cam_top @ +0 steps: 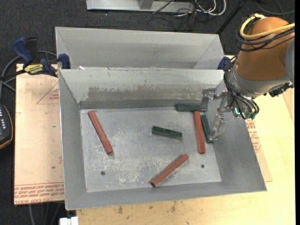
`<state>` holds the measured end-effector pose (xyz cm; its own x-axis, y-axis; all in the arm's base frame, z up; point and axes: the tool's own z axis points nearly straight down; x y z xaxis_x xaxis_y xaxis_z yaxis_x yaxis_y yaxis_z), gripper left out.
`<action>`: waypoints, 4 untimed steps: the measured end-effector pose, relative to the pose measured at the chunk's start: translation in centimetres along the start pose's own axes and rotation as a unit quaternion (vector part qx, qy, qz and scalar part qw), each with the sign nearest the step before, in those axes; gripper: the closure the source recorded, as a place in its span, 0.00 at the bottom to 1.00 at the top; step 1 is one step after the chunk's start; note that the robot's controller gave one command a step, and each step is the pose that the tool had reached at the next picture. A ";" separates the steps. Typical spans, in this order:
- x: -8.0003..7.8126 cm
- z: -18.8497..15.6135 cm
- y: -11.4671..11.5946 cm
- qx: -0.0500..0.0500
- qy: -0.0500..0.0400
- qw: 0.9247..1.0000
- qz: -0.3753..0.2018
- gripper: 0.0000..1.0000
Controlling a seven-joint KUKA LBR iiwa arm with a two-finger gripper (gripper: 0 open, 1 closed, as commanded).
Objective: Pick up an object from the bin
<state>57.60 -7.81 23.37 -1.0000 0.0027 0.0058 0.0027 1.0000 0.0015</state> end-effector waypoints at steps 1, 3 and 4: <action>-4.3 16.7 8.7 0.000 -0.001 0.994 -0.112 0.00; -3.1 10.8 7.2 0.000 -0.005 0.997 -0.076 0.00; -2.9 16.7 8.3 0.000 -0.001 1.000 -0.029 0.00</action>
Offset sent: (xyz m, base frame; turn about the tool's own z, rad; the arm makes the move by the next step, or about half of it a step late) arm 0.0435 0.0838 -0.1637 -0.2228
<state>60.45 0.47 6.71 -0.9985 -0.0552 0.0029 -0.0552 0.9985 0.0023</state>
